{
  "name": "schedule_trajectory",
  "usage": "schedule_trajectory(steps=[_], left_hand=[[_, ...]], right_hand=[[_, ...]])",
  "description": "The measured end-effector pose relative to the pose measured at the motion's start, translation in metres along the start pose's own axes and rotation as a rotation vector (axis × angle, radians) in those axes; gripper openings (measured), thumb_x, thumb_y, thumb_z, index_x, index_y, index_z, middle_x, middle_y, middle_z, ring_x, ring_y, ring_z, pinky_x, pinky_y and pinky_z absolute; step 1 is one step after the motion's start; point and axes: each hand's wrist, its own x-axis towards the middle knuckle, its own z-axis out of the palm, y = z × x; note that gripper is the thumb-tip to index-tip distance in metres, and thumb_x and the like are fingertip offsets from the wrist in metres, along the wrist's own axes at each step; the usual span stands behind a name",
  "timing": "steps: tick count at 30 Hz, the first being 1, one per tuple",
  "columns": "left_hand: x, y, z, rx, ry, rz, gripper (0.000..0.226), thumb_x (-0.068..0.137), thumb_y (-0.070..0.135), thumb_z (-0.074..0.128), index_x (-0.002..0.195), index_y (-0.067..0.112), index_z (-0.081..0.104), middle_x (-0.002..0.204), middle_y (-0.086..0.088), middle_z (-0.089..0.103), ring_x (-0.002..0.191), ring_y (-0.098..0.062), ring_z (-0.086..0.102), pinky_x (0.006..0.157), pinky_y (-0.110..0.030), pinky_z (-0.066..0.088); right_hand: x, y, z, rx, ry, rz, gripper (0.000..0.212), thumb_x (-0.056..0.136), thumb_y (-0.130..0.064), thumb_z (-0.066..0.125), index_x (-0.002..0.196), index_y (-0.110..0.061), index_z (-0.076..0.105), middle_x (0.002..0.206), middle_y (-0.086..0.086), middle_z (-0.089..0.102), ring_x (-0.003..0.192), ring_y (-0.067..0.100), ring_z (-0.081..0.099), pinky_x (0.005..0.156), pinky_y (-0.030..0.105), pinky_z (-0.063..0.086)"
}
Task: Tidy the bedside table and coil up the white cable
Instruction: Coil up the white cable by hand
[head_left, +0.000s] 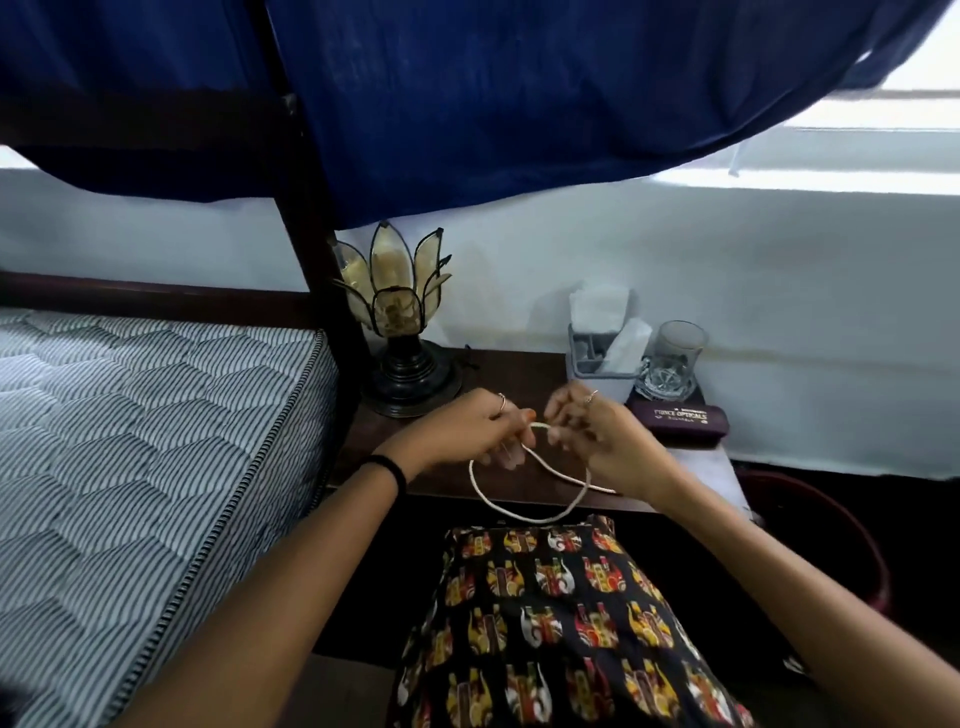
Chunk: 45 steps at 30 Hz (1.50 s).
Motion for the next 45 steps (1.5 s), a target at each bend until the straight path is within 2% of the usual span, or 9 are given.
schedule_trajectory(steps=[3, 6, 10, 14, 26, 31, 36, 40, 45], left_hand=[[-0.008, 0.028, 0.017, -0.442, -0.02, 0.005, 0.036, 0.098, 0.032, 0.043, 0.072, 0.013, 0.058, 0.047, 0.007, 0.046, 0.037, -0.005, 0.044, 0.038, -0.014, 0.033], [-0.008, 0.056, 0.03, -0.861, -0.022, 0.038, 0.032, 0.099, 0.03, 0.041, 0.074, 0.013, 0.052, 0.047, 0.009, 0.035, 0.033, -0.001, 0.026, 0.034, -0.014, 0.019], [-0.003, 0.084, 0.04, -1.351, 0.081, 0.142, 0.026, 0.098, 0.021, 0.039, 0.089, 0.006, 0.058, 0.051, 0.006, 0.049, 0.035, -0.001, 0.036, 0.034, -0.011, 0.026], [0.008, 0.095, 0.041, -1.566, 0.278, 0.258, 0.02, 0.095, 0.008, 0.042, 0.101, 0.001, 0.06, 0.075, -0.003, 0.072, 0.054, -0.005, 0.061, 0.046, -0.012, 0.047], [0.035, 0.056, 0.052, -0.918, 0.767, 0.288, 0.03, 0.093, -0.001, 0.049, 0.118, 0.013, 0.055, 0.111, 0.002, 0.068, 0.108, -0.009, 0.063, 0.089, -0.023, 0.051], [0.033, 0.049, 0.062, -0.502, 0.683, 0.272, 0.039, 0.093, 0.0, 0.049, 0.131, 0.011, 0.049, 0.116, 0.006, 0.065, 0.114, -0.008, 0.059, 0.1, -0.026, 0.043], [0.021, 0.045, 0.067, -0.208, 0.444, 0.259, 0.032, 0.096, 0.008, 0.047, 0.126, 0.015, 0.054, 0.101, 0.008, 0.068, 0.091, -0.001, 0.064, 0.086, -0.019, 0.049], [0.004, 0.051, 0.072, -0.394, 0.256, 0.219, 0.024, 0.096, 0.0, 0.044, 0.109, 0.014, 0.058, 0.081, 0.005, 0.065, 0.063, -0.002, 0.058, 0.066, -0.016, 0.049], [-0.021, 0.052, 0.078, -0.907, 0.096, 0.183, 0.034, 0.096, 0.008, 0.03, 0.102, 0.008, 0.063, 0.06, 0.001, 0.058, 0.056, -0.01, 0.048, 0.052, -0.017, 0.039]], right_hand=[[-0.014, -0.013, -0.021, 0.234, 0.113, -0.016, 0.028, 0.091, 0.0, 0.055, 0.102, -0.025, 0.048, 0.068, -0.008, 0.057, 0.054, 0.013, 0.051, 0.051, 0.027, 0.046], [-0.022, -0.023, -0.032, 0.412, 0.274, 0.03, 0.008, 0.095, -0.013, 0.054, 0.102, -0.016, 0.053, 0.059, -0.007, 0.053, 0.042, 0.01, 0.041, 0.038, 0.021, 0.037], [-0.032, -0.025, -0.02, 0.481, 0.387, 0.128, 0.025, 0.1, -0.025, 0.042, 0.084, -0.016, 0.058, 0.05, 0.0, 0.048, 0.035, 0.006, 0.036, 0.034, 0.018, 0.028], [-0.047, -0.018, 0.003, 0.51, 0.3, 0.219, 0.031, 0.102, -0.029, 0.036, 0.095, -0.01, 0.059, 0.056, 0.004, 0.048, 0.044, 0.014, 0.039, 0.038, 0.023, 0.029], [-0.071, -0.016, -0.017, 0.263, -0.088, 0.363, 0.014, 0.096, -0.004, 0.046, 0.092, -0.005, 0.059, 0.061, 0.007, 0.056, 0.05, 0.016, 0.06, 0.052, 0.03, 0.052], [-0.068, -0.034, -0.035, 0.27, -0.248, 0.235, 0.016, 0.099, -0.01, 0.045, 0.102, -0.013, 0.06, 0.052, -0.004, 0.054, 0.045, 0.011, 0.053, 0.048, 0.023, 0.045], [-0.054, -0.041, -0.053, -0.061, -0.072, 0.027, 0.017, 0.096, -0.019, 0.052, 0.085, -0.026, 0.064, 0.052, -0.012, 0.048, 0.05, 0.002, 0.04, 0.053, 0.024, 0.035], [-0.049, -0.044, -0.062, -0.103, 0.045, -0.017, 0.026, 0.093, -0.017, 0.058, 0.078, -0.038, 0.063, 0.059, -0.02, 0.059, 0.057, -0.003, 0.052, 0.058, 0.014, 0.04], [-0.044, -0.039, -0.06, 0.056, 0.231, 0.03, 0.004, 0.083, -0.017, 0.071, 0.082, -0.02, 0.073, 0.074, -0.001, 0.073, 0.073, 0.013, 0.069, 0.074, 0.033, 0.055]])
